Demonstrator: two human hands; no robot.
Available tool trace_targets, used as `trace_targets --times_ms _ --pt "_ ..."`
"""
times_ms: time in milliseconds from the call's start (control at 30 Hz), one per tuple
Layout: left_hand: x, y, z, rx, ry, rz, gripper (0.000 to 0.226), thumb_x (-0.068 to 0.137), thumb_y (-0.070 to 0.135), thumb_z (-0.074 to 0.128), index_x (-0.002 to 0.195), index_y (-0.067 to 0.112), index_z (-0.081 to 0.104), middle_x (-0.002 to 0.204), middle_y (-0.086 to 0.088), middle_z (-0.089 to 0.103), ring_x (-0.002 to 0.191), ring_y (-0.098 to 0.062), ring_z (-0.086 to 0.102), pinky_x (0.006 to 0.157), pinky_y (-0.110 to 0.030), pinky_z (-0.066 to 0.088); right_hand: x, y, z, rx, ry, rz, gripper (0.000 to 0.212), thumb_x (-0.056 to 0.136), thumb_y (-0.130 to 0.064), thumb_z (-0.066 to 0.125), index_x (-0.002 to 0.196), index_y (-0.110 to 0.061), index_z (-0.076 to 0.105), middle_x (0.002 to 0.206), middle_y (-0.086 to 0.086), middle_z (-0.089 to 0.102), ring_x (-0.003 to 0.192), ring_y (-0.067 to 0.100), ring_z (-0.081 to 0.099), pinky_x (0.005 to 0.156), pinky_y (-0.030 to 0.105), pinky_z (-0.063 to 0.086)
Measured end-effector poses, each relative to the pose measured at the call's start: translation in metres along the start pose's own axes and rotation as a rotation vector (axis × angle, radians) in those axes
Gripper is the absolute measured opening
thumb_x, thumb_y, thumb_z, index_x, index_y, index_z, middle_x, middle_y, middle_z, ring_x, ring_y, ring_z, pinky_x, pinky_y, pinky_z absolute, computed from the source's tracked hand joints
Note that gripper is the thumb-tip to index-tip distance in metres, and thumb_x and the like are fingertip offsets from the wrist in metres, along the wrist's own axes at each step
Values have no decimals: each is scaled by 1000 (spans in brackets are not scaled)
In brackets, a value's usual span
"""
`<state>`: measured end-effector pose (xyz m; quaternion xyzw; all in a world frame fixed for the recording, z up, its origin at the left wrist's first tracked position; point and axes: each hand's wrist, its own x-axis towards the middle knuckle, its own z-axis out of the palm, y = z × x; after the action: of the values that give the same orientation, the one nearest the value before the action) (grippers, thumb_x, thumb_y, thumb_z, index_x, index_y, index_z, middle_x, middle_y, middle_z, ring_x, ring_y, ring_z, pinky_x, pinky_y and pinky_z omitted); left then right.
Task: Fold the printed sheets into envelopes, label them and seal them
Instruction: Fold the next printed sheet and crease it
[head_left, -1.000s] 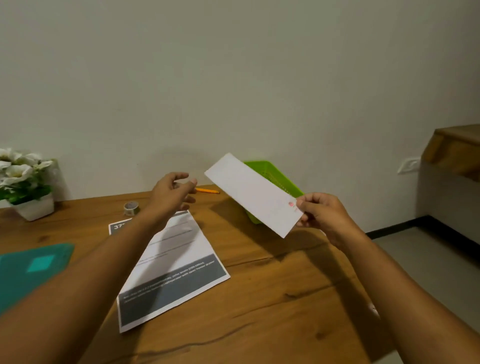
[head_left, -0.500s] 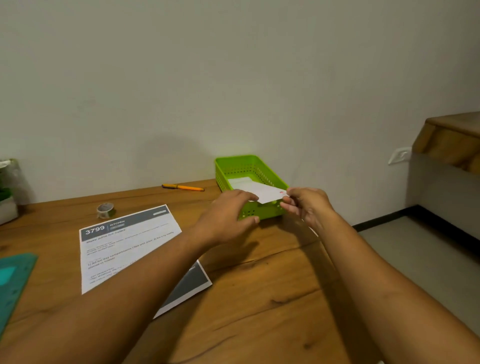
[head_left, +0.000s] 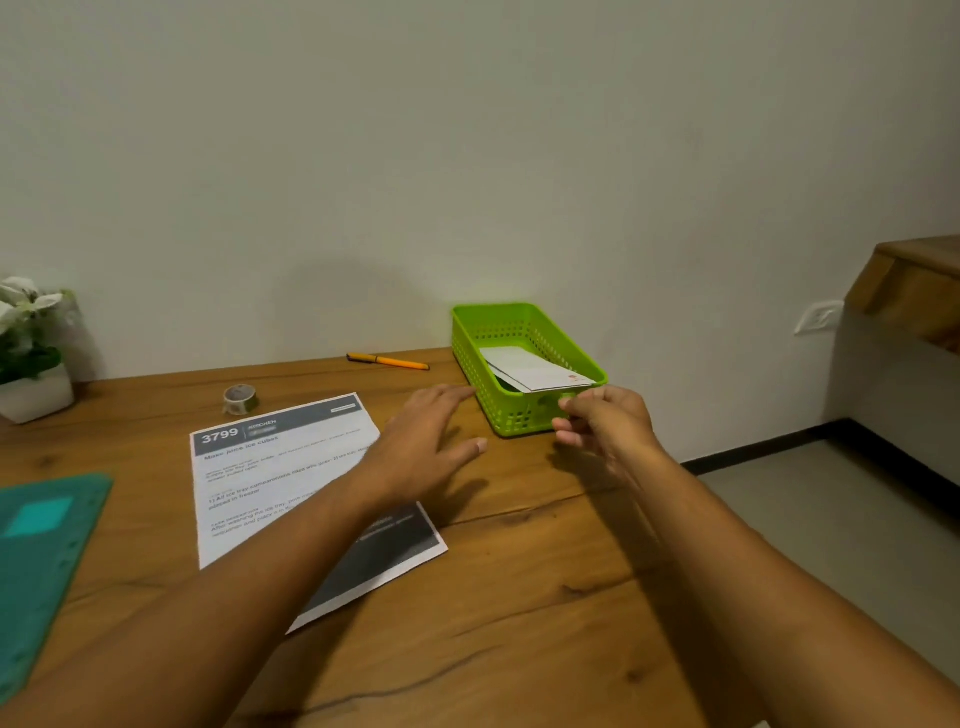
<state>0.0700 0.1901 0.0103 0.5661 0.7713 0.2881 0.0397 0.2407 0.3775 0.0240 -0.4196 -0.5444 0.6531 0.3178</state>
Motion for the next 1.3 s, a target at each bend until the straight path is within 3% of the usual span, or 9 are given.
trace_targets --times_ms 133,267,500,600,733,867,1033,1200,1300 --pt "-47 -54 -23 189 101 -238 68 99 54 56 157 26 37 162 -6 36 150 -25 30 119 -49 29 -29 8 35 -43 -128 -26 19 90 3 74 86 -6 58 70 12 67 59 18 73 52 27 61" --pt "-97 -92 -41 390 -20 -496 72 99 65 44 158 25 32 167 -9 23 155 -29 17 124 -59 14 -57 19 84 -118 -274 -41 17 92 1 72 90 -7 58 71 11 66 59 16 72 52 27 61" --pt "-144 -96 -55 348 -56 -421 68 99 65 33 155 27 36 165 -9 29 152 -27 22 123 -52 18 -95 53 177 -544 -436 -369 14 88 -12 78 81 -16 66 75 9 70 65 15 63 65 37 54" --pt "-147 -105 -65 357 57 -406 56 105 50 36 156 26 36 166 -8 28 153 -27 21 124 -52 19 -109 67 201 -847 -543 -677 10 93 -30 73 99 -23 70 99 -2 72 92 15 65 83 38 55" --pt "-140 -135 -85 437 -81 -454 61 108 47 26 163 22 18 172 -7 10 158 -27 6 126 -54 9 -127 75 222 -1106 -806 -906 60 104 -49 52 152 -14 44 154 8 48 143 23 41 118 41 34" --pt "-145 -147 -80 471 -183 -436 64 108 51 13 165 23 1 173 -1 -1 159 -21 -4 127 -49 -1 -118 89 239 -1311 -938 -912 86 104 -68 30 166 -12 9 174 7 6 160 20 3 131 43 6" --pt "-144 -149 -78 480 -166 -412 64 108 49 13 165 23 0 173 1 -3 159 -19 -6 128 -48 -2 -92 96 243 -1389 -945 -921 98 98 -80 21 166 -13 -1 175 5 -4 160 15 -7 130 44 -1" --pt "-143 -151 -79 467 -195 -426 65 107 53 15 165 25 0 173 2 -2 159 -18 -4 128 -49 0 -26 76 218 -1530 -752 -740 105 92 -87 15 166 -14 -2 174 4 -7 160 18 -7 129 48 -2" --pt "-127 -154 -101 460 -291 -430 74 102 64 35 164 29 13 171 2 12 156 -23 12 125 -51 15 -6 71 204 -1535 -749 -682 104 90 -86 15 167 -17 -1 174 1 -8 160 16 -7 129 48 -2"
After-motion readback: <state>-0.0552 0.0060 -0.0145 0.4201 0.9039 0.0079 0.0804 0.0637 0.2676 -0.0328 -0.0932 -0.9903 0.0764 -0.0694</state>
